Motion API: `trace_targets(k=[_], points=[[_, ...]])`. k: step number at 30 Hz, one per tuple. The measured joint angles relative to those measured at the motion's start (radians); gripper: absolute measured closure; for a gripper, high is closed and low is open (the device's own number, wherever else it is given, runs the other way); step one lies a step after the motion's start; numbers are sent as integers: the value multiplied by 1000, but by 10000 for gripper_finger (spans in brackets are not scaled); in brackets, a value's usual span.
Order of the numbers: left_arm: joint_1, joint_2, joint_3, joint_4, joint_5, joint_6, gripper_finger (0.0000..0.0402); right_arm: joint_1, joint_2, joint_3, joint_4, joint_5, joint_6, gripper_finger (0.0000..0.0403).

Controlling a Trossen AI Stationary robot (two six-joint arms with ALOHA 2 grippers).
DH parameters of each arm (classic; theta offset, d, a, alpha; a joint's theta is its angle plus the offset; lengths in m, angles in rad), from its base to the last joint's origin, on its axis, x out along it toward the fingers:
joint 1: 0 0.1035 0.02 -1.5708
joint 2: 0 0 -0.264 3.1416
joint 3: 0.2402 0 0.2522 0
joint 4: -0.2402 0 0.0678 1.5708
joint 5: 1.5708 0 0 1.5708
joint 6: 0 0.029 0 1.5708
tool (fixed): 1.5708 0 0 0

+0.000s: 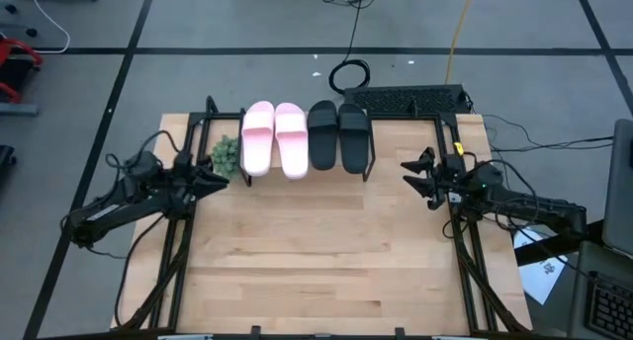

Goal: Pick and place slides into the shelf
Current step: Return to Home Position

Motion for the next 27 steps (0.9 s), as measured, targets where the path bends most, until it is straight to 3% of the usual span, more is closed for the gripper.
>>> trace_targets(k=[4, 13, 18, 27], points=[[-53, 0, -49, 45, -12, 20, 328, 0, 2, -1, -29, -54, 10, 204], [-229, 0, -139, 124, -113, 16, 328, 0, 1, -2, 1, -50, 8, 204], [-328, 0, -98, 114, -156, 26, 328, 0, 1, -3, 12, -49, 8, 204], [-544, 0, -72, 49, -370, 24, 328, 0, 1, -3, 0, -49, 28, 204]])
